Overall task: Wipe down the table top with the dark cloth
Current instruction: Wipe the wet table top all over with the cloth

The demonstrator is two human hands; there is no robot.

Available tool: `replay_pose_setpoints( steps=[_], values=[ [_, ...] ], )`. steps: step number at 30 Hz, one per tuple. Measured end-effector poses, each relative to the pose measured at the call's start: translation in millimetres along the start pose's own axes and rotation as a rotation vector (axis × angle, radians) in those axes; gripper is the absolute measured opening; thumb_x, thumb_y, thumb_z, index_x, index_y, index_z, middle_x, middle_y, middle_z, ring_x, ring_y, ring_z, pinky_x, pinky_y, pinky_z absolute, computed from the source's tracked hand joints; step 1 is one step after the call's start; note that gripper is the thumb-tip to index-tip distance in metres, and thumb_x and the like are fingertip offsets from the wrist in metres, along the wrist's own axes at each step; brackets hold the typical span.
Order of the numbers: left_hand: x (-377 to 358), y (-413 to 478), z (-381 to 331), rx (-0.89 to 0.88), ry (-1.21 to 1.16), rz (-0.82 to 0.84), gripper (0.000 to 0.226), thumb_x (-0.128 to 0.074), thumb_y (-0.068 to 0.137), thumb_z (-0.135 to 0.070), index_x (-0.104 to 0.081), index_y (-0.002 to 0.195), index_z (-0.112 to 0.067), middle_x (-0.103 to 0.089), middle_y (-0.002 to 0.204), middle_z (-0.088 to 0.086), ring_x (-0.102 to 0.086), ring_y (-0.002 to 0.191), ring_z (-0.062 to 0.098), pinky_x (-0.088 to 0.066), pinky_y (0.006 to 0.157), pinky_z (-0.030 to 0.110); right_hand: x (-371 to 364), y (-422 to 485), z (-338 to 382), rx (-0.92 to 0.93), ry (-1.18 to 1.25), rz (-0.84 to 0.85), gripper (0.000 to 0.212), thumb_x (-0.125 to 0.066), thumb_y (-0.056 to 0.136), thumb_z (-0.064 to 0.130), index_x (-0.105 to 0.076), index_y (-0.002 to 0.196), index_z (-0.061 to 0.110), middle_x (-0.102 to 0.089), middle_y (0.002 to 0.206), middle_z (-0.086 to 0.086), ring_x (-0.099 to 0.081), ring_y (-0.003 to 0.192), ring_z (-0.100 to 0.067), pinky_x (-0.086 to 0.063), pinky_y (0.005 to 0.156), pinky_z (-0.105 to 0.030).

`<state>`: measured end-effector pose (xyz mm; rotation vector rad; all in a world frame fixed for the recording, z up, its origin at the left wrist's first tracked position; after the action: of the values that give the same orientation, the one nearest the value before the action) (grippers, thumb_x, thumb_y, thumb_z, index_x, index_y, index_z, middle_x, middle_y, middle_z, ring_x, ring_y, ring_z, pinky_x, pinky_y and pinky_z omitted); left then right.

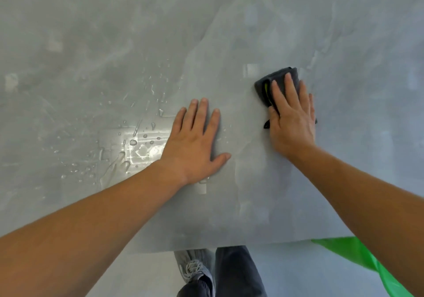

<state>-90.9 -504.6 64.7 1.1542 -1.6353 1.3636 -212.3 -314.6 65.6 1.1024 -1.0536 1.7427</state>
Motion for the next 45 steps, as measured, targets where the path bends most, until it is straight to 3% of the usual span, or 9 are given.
replay_pose_setpoints(
  steps=[5,7,11,15,22,28,35,41,45],
  values=[
    [20.6,15.6,-4.4,0.019,-0.01,-0.053,0.099,-0.039,0.083,-0.078,-0.018,0.154,-0.012,-0.012,0.162,0.022,-0.008,0.149,0.039,0.004,0.123,0.047,-18.0,-49.7,12.6,0.288,-0.056,0.096,0.053,-0.033,0.103,0.035,-0.027,0.156,0.031,-0.008,0.167,0.004,0.0,0.154,-0.028,0.0,0.124,-0.047],
    [31.2,31.0,1.3,0.022,-0.037,-0.08,0.106,-0.04,0.081,-0.081,-0.013,0.157,-0.013,-0.003,0.165,0.017,0.0,0.152,0.033,0.008,0.123,0.044,-12.9,-34.7,3.7,0.371,-0.062,0.119,0.052,-0.032,0.103,0.037,-0.029,0.155,0.031,-0.011,0.167,0.005,-0.004,0.154,-0.028,-0.003,0.124,-0.048],
    [38.6,61.7,13.7,0.08,-0.075,-0.045,0.109,-0.039,0.081,-0.083,0.001,0.158,-0.017,0.018,0.166,0.01,0.021,0.151,0.026,0.011,0.122,0.041,8.2,37.4,-10.1,0.195,-0.016,0.02,0.053,-0.035,0.102,0.035,-0.029,0.155,0.031,-0.012,0.167,0.003,-0.006,0.154,-0.029,-0.002,0.124,-0.046],
    [33.2,69.9,11.9,0.105,-0.031,-0.04,0.105,-0.035,0.083,-0.08,0.001,0.158,-0.017,0.016,0.166,0.012,0.018,0.152,0.028,0.008,0.122,0.045,12.8,72.1,0.6,0.013,0.011,-0.038,0.056,-0.036,0.103,0.03,-0.022,0.157,0.031,-0.006,0.168,0.002,-0.001,0.154,-0.03,0.001,0.124,-0.045],
    [34.7,70.3,10.9,0.105,0.005,-0.037,0.104,-0.033,0.083,-0.08,-0.001,0.158,-0.015,0.011,0.166,0.015,0.013,0.152,0.032,0.005,0.122,0.048,6.7,47.7,-0.5,0.475,-0.146,0.103,0.054,-0.033,0.103,0.033,-0.026,0.156,0.028,-0.012,0.167,0.0,-0.007,0.153,-0.033,-0.007,0.124,-0.051],
    [36.3,70.7,10.5,0.116,0.016,-0.02,0.101,-0.032,0.086,-0.078,-0.004,0.158,-0.014,0.008,0.166,0.017,0.01,0.153,0.033,0.005,0.122,0.048,26.4,119.4,1.7,0.027,0.02,-0.004,0.056,-0.033,0.104,0.028,-0.018,0.158,0.032,-0.002,0.168,0.004,0.003,0.154,-0.029,0.003,0.124,-0.044],
    [51.7,82.5,16.4,0.096,-0.049,-0.104,0.083,-0.042,0.092,-0.068,-0.029,0.153,-0.013,-0.021,0.162,0.017,-0.021,0.147,0.036,-0.01,0.12,0.047,16.6,87.6,7.9,0.451,-0.082,0.149,0.054,-0.029,0.102,0.034,-0.03,0.155,0.028,-0.014,0.167,0.001,-0.007,0.153,-0.031,-0.006,0.124,-0.05],
    [78.6,143.0,50.6,0.059,-0.035,-0.137,0.087,-0.036,0.092,-0.066,-0.019,0.157,-0.011,-0.003,0.167,0.015,0.002,0.154,0.03,0.002,0.124,0.044,44.1,187.1,5.5,0.056,0.008,0.016,0.057,-0.034,0.103,0.024,-0.019,0.158,0.032,-0.002,0.168,0.004,0.002,0.154,-0.029,0.003,0.124,-0.044],
    [87.3,176.0,75.2,0.14,0.001,-0.097,0.093,-0.03,0.088,-0.073,-0.005,0.158,-0.017,0.01,0.166,0.014,0.015,0.152,0.032,0.006,0.123,0.048,30.5,160.2,30.1,0.203,-0.071,0.034,0.056,-0.031,0.104,0.031,-0.018,0.158,0.031,-0.002,0.168,0.003,0.003,0.154,-0.031,0.002,0.124,-0.047]
  ],
)
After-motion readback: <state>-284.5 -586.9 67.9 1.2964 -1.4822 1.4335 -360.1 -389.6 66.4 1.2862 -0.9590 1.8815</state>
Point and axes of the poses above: each hand's wrist, its own y-axis towards the middle knuckle, its own x-axis out of the back of the hand, z = x × y, the point moved 5 cm from there along y, towards the middle knuckle
